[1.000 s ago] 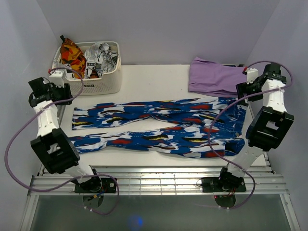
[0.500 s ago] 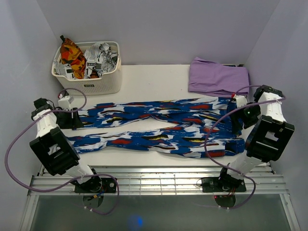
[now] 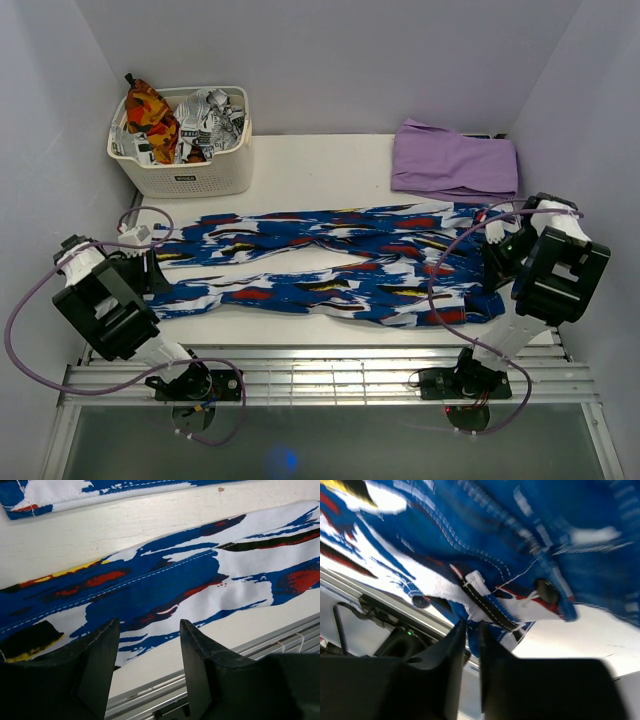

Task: Fold and stack the trousers
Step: Flatten the trousers out

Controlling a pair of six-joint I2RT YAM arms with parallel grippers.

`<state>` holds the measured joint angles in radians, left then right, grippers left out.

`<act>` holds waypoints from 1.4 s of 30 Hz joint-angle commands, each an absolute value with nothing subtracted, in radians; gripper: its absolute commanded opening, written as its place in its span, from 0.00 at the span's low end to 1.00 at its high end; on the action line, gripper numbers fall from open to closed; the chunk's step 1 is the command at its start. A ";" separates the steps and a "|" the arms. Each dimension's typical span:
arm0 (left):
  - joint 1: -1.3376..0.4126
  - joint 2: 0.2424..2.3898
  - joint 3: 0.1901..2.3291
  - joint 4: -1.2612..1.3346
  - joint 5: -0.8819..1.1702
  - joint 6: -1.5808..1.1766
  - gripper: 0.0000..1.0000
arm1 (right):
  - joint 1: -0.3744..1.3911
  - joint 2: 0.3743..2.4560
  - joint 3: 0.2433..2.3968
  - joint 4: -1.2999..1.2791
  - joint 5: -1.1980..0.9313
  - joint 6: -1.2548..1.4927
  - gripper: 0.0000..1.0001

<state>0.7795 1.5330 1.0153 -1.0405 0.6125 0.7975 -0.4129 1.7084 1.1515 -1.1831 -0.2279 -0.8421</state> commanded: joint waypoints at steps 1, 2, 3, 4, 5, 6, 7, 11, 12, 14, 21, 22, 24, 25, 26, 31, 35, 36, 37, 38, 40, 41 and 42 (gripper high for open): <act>0.778 1.598 1.003 -0.971 0.612 0.790 0.61 | -0.419 1.747 1.326 -1.193 -0.307 -0.772 0.08; 0.778 1.612 1.009 -0.959 0.615 0.776 0.59 | -0.419 1.767 1.371 -1.200 -0.313 -0.764 0.08; 0.773 1.630 1.034 -0.942 0.620 0.761 0.53 | -0.420 1.775 1.458 -1.210 -0.321 -0.744 0.08; 0.769 1.669 1.052 -0.934 0.623 0.724 0.48 | -0.422 1.785 1.503 -1.216 -0.322 -0.736 0.08; 0.762 1.690 1.067 -0.925 0.629 0.706 0.45 | -0.425 1.801 1.544 -1.219 -0.322 -0.727 0.08; 0.749 1.709 1.086 -0.908 0.632 0.686 0.39 | -0.426 1.807 1.581 -1.221 -0.321 -0.709 0.08; 0.739 1.745 1.115 -0.901 0.634 0.667 0.37 | -0.433 1.816 1.644 -1.223 -0.319 -0.704 0.08; 0.727 1.784 1.209 -0.903 0.669 0.592 0.42 | -0.451 1.813 1.704 -1.223 -0.316 -0.695 0.08; 0.727 1.779 1.225 -0.923 0.666 0.592 0.46 | -0.453 1.806 1.694 -1.223 -0.310 -0.704 0.08; 0.729 1.746 1.244 -0.943 0.646 0.604 0.56 | -0.457 1.772 1.614 -1.198 -0.292 -0.733 0.08; 0.839 1.626 1.164 -1.101 0.509 0.762 0.68 | -0.469 1.678 1.398 -1.105 -0.203 -0.807 0.08; 0.860 1.615 1.154 -1.109 0.488 0.813 0.68 | -0.471 1.669 1.390 -1.104 -0.202 -0.808 0.08; 0.908 1.599 1.121 -1.114 0.474 0.863 0.69 | -0.471 1.666 1.382 -1.109 -0.215 -0.815 0.08; 0.920 1.598 1.111 -1.109 0.474 0.900 0.69 | -0.471 1.666 1.382 -1.112 -0.221 -0.816 0.08; 0.923 1.598 1.098 -1.101 0.476 0.910 0.69 | -0.471 1.666 1.384 -1.115 -0.225 -0.818 0.08; 0.922 1.632 1.019 -1.016 0.509 0.920 0.69 | -0.471 1.664 1.404 -1.129 -0.241 -0.828 0.08; 0.905 1.684 1.008 -0.956 0.528 0.873 0.65 | -0.472 1.664 1.408 -1.134 -0.239 -0.836 0.08; 0.900 1.687 1.005 -0.945 0.525 0.867 0.63 | -0.472 1.667 1.411 -1.134 -0.241 -0.835 0.08; 0.900 1.690 1.006 -0.942 0.535 0.865 0.52 | -0.472 1.670 1.420 -1.138 -0.241 -0.836 0.08; 0.900 1.684 1.011 -0.939 0.548 0.865 0.45 | -0.472 1.672 1.425 -1.141 -0.245 -0.836 0.08; 0.900 1.661 1.034 -0.937 0.567 0.848 0.26 | -0.474 1.672 1.439 -1.143 -0.245 -0.838 0.08; 0.903 1.623 1.046 -0.949 0.578 0.850 0.21 | -0.476 1.671 1.442 -1.143 -0.245 -0.841 0.08; 0.908 1.600 1.058 -0.960 0.598 0.853 0.14 | -0.482 1.669 1.445 -1.141 -0.245 -0.844 0.08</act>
